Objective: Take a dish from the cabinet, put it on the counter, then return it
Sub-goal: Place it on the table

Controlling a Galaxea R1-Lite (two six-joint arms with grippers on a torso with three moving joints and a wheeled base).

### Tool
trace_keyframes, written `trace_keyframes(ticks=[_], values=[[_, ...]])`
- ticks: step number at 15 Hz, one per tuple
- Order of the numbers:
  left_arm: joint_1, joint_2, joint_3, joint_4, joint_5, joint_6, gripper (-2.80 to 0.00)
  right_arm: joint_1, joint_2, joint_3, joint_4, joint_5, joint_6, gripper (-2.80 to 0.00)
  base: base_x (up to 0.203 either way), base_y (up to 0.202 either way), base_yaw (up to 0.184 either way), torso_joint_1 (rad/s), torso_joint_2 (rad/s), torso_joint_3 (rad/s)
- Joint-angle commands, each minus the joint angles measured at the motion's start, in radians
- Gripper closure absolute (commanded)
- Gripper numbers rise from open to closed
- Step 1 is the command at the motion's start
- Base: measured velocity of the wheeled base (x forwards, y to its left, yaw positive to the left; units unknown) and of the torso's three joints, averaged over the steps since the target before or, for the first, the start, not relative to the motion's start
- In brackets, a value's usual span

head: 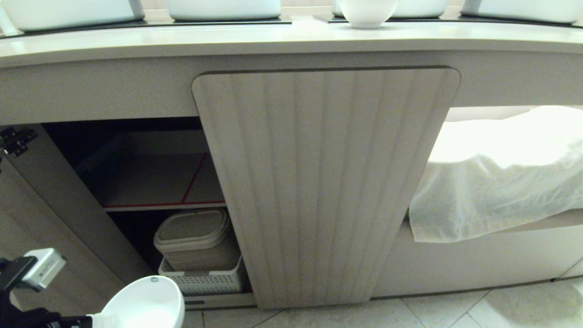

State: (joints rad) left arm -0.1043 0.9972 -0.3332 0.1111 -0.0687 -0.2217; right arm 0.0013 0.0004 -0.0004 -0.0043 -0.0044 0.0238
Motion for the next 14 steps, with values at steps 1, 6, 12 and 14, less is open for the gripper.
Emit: trace_keyframes(ticks=[1, 6, 12, 14], values=[[-0.002, 0.003, 0.0, 0.001, 0.0, -0.002, 0.0, 0.0, 0.001, 0.0, 0.0, 0.0, -0.001, 0.0, 0.0, 0.0, 0.0, 0.0, 0.0, 0.0], [-0.003, 0.004, 0.002, 0.001, -0.005, -0.002, 0.0, 0.0, 0.001, 0.0, 0.0, 0.0, 0.001, 0.0, 0.0, 0.0, 0.0, 0.0, 0.0, 0.0], [-0.003, 0.008, 0.013, -0.001, -0.009, -0.002, 0.0, 0.0, 0.0, 0.0, 0.0, 0.0, -0.001, 0.0, 0.0, 0.0, 0.0, 0.0, 0.0, 0.0], [-0.003, 0.008, 0.013, 0.001, -0.01, -0.002, 0.0, 0.0, 0.001, 0.0, -0.001, 0.0, 0.0, 0.0, 0.0, 0.0, 0.0, 0.0, 0.0, 0.0]])
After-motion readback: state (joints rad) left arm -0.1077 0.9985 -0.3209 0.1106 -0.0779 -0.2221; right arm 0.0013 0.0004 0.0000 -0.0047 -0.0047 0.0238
